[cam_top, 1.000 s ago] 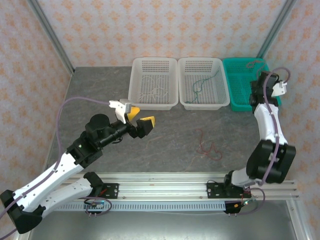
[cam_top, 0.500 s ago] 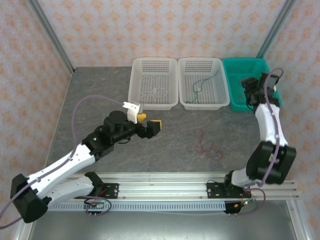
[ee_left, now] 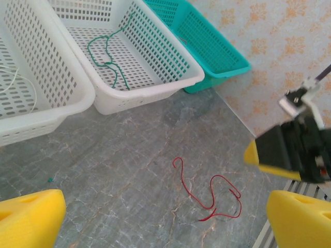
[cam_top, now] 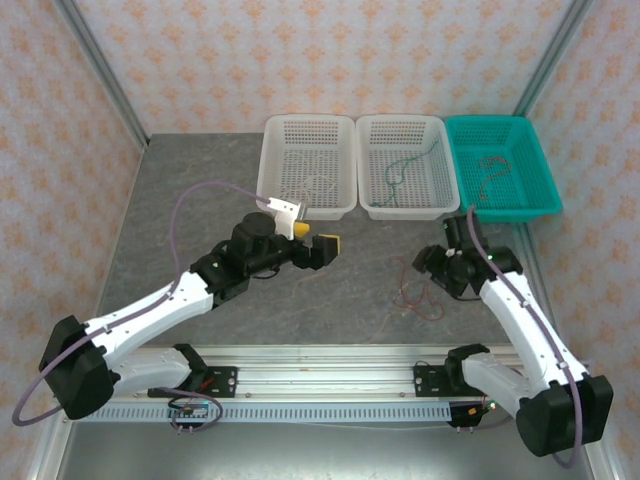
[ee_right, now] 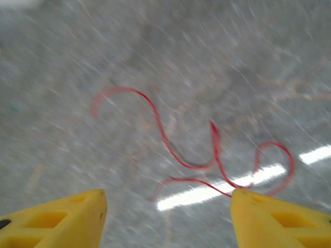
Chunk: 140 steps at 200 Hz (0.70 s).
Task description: Untangle the cables
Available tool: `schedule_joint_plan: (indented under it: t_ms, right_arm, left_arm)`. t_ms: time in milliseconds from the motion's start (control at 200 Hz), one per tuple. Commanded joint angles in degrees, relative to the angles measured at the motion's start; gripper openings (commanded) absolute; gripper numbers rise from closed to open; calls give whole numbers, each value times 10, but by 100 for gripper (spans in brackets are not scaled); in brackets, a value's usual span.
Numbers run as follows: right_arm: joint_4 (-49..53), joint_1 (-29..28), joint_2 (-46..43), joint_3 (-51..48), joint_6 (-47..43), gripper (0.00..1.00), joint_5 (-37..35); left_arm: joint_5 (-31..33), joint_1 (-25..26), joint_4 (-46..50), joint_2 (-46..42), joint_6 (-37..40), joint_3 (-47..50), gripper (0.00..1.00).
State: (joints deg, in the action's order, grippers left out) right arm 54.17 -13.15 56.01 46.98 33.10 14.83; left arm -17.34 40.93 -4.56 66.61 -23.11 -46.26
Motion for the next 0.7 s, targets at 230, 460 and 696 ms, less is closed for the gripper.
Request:
schedule_joint_plan:
  t_ms: [230, 460, 696]
  right_arm:
    - [-12, -78, 105, -40, 47, 63, -148]
    - [-104, -79, 132, -84, 37, 37, -168]
    - [-51, -79, 77, -14, 44, 0, -181]
  left_arm:
    - [-4, 12, -30, 3, -8, -9, 100]
    - [14, 12, -31, -14, -9, 5, 100]
    - [17, 15, -29, -21, -16, 6, 100]
